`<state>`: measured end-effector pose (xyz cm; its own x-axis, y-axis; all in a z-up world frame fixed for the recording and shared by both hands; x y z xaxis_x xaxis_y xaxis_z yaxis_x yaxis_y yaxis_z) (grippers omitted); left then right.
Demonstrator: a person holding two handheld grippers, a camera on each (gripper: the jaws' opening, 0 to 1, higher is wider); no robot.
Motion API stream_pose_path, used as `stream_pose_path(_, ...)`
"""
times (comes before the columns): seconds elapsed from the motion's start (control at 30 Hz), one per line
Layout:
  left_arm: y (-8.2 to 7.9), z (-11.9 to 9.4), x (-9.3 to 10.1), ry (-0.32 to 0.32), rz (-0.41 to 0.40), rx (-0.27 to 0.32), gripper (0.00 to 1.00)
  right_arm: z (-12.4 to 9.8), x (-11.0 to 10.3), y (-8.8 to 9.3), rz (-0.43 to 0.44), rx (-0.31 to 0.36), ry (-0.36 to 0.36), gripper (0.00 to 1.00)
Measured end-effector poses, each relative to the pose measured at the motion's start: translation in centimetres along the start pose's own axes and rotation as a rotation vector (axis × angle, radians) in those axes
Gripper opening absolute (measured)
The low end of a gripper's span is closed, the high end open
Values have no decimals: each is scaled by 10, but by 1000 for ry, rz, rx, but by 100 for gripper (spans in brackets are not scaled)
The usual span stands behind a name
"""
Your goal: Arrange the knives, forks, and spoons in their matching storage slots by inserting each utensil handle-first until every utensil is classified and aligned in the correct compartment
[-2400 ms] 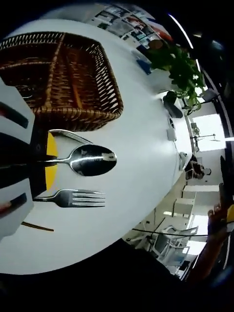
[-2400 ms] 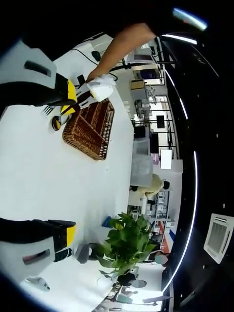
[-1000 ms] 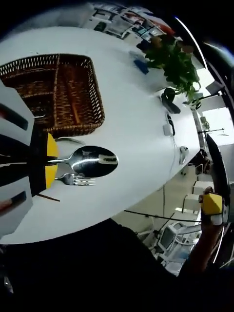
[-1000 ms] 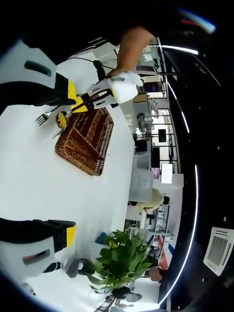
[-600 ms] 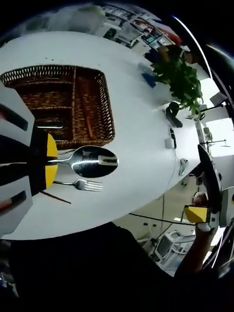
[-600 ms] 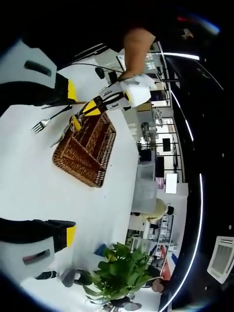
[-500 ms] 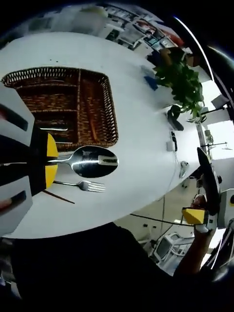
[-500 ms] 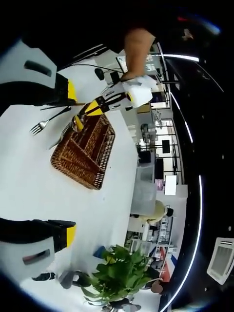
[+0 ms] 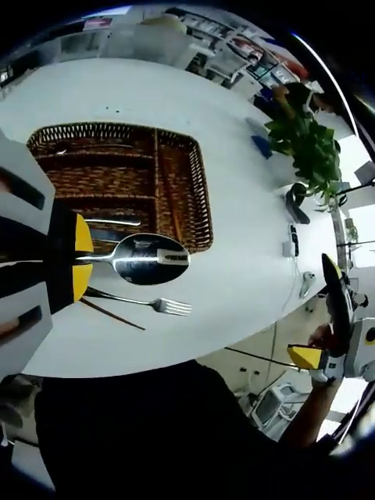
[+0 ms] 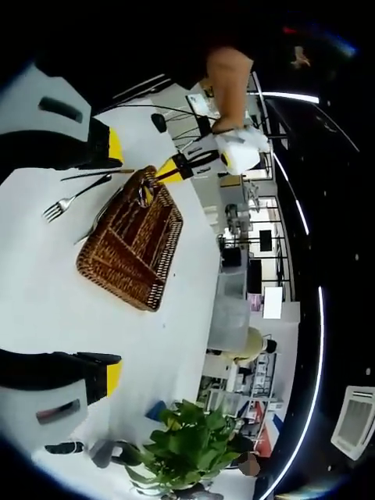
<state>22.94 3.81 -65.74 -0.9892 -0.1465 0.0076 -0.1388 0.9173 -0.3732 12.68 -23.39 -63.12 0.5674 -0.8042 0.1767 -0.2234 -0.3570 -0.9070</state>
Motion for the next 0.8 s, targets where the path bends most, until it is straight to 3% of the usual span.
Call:
stream_pose_path(0.43, 3, 0, -5, -20, -13, -19, 0, 4, -3, -1, 17, -14, -19, 100)
stream_pose_path(0.8, 3, 0, -17, -30, -4, -40, 0, -1, 1, 1, 14, -18, 6, 100)
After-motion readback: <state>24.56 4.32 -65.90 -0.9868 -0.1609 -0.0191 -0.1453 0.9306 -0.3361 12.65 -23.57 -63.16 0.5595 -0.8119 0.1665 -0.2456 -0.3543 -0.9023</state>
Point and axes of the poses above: the point that each gripper's makers call its tool centre point, and the gripper's own axes: z roughly forward along the fingers, x roughly to its right, y roughly out of its underside, the point moved 8 cm from there along -z, roughly backward along the fingers, and after that the axes turned 12 degrees about -z, right-handed, at the moved point
